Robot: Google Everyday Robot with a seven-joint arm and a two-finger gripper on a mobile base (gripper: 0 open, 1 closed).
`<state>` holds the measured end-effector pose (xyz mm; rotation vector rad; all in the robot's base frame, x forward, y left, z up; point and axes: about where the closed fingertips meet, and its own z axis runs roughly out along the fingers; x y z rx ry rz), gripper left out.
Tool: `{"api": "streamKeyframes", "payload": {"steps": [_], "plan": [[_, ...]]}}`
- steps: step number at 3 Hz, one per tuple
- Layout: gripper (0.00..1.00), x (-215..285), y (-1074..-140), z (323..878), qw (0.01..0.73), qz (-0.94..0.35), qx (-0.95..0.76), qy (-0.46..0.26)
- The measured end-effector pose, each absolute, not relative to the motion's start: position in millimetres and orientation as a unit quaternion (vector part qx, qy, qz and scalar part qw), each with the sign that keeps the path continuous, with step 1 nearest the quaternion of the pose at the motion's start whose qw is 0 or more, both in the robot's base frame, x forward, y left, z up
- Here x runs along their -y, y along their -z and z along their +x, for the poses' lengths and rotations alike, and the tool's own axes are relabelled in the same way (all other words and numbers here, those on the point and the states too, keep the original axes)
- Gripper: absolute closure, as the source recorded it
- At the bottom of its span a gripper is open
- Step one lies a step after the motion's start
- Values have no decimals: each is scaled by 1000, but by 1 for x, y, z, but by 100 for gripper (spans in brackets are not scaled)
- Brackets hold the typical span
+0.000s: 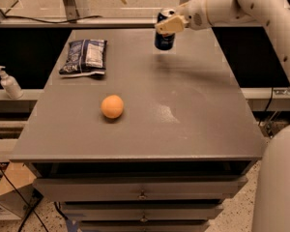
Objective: Move pepsi can near blue chip bag
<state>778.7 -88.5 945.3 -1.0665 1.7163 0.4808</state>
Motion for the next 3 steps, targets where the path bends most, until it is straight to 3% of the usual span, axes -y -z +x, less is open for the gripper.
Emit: {"api": "streamKeyframes", "payload": {"steps": [1,2,3], "plan": [[100,34,-956,773,510,-471,-673,-255],[90,-11,-954,762,492,-495,-646,-307],[72,-41,-941,748,458,-523,-634,-339]]}}
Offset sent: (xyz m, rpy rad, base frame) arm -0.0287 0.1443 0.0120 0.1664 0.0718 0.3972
